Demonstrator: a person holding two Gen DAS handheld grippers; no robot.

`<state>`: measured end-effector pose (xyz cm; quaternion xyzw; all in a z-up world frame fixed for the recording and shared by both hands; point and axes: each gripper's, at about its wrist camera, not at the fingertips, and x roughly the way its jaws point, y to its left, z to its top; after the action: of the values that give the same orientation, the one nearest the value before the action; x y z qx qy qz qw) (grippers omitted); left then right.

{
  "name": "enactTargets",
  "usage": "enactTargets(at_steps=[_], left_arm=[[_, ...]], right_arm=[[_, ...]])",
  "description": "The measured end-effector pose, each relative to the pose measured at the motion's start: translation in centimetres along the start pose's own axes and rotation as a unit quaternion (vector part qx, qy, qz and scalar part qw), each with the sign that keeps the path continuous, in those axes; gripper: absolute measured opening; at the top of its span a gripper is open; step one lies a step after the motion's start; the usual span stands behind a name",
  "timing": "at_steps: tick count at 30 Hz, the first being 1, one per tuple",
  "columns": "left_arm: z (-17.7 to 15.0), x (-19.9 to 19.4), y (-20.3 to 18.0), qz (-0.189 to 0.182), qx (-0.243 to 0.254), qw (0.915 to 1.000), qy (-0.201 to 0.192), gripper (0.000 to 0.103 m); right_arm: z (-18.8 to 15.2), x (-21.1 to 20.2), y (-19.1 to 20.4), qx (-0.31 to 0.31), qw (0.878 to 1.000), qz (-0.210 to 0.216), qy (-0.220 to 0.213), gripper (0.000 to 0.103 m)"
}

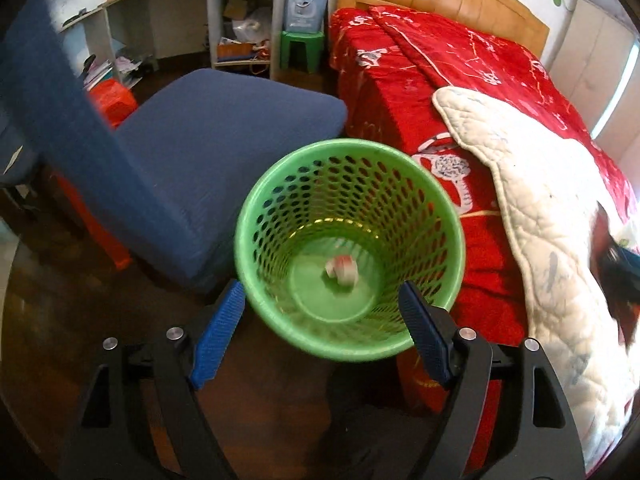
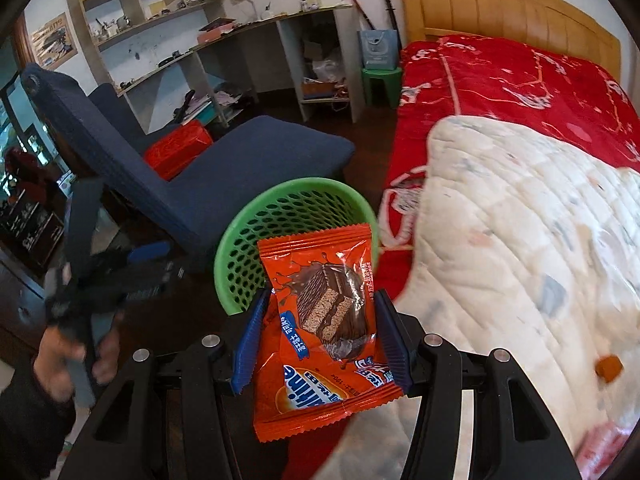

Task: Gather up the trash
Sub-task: 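Carry tissue and orange wrapper to the green wastebasket and release both, then move the right tool to the bed and grasp the yogurt tub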

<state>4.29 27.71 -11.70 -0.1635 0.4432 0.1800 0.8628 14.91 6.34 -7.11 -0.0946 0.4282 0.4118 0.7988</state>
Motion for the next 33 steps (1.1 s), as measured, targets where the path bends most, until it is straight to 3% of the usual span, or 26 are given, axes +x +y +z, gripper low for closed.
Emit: enactTargets(at_steps=[9,15,26,33], left_arm=[[-2.3,-1.3,2.8,0.012,-0.021,0.9997,-0.005,0.08],[-3.0,-1.3,3.2,0.002,-0.034,0.9994,-0.002,0.081],[-3.4,-2.7,1.9,-0.004,-0.03,0.9995,-0.011,0.082],[-3.2,-4.3,-0.8,-0.022,-0.008,0.9994,-0.025,0.082]], right_arm=[[4.6,5.7,4.0,-0.013,1.0,0.01,0.003,0.053],[6.5,7.7,5.7,-0.02,1.0,0.013,-0.002,0.07],[5.0,2.6,4.0,-0.001,0.999,0.011,-0.036,0.076],[0.2,-2.7,0.2,0.018,0.997,-0.068,-0.04,0.08]])
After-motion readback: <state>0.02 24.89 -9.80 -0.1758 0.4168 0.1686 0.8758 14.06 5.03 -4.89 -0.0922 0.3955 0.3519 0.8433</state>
